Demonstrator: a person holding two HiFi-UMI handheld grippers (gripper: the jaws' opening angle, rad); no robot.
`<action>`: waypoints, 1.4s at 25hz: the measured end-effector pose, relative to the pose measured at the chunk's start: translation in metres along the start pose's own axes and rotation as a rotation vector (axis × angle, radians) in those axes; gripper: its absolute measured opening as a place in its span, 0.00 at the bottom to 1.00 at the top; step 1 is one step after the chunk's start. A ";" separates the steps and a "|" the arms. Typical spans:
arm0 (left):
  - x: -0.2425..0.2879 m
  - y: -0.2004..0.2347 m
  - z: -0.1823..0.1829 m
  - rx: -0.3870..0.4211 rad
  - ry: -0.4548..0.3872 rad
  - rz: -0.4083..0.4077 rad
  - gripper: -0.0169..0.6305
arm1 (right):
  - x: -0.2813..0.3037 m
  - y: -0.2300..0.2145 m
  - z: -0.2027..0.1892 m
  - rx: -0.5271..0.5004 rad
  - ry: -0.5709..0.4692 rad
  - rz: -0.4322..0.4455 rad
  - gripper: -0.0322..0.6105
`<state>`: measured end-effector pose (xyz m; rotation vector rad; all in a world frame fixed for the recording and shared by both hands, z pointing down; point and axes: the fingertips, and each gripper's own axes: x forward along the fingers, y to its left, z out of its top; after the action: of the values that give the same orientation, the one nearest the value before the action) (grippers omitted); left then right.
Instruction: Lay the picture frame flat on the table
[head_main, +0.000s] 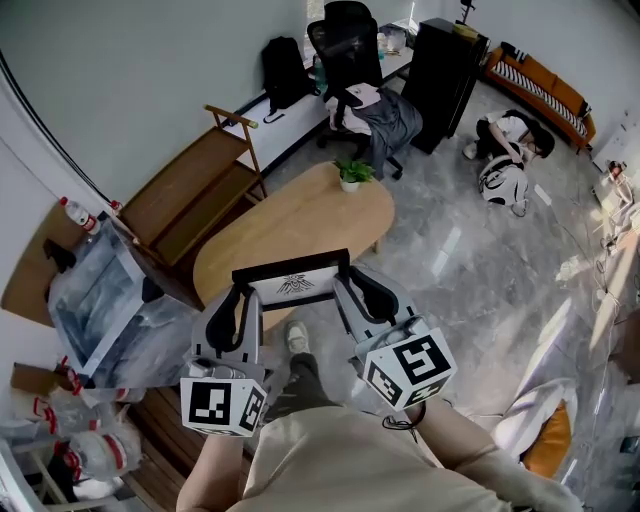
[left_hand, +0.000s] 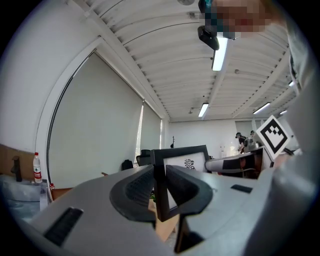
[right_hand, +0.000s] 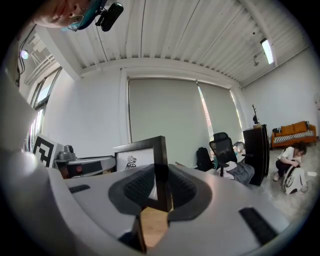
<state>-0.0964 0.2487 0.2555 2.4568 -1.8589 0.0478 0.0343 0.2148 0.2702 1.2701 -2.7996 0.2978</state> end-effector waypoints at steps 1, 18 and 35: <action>0.004 0.004 -0.004 -0.006 0.004 -0.001 0.14 | 0.006 -0.002 -0.002 0.001 0.005 -0.002 0.15; 0.206 0.173 -0.040 -0.113 0.156 -0.018 0.14 | 0.256 -0.081 -0.012 0.058 0.171 -0.030 0.15; 0.327 0.244 -0.048 -0.114 0.227 -0.100 0.14 | 0.368 -0.135 -0.012 0.117 0.232 -0.106 0.15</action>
<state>-0.2416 -0.1284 0.3305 2.3521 -1.6007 0.2005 -0.1074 -0.1420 0.3491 1.3077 -2.5441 0.5712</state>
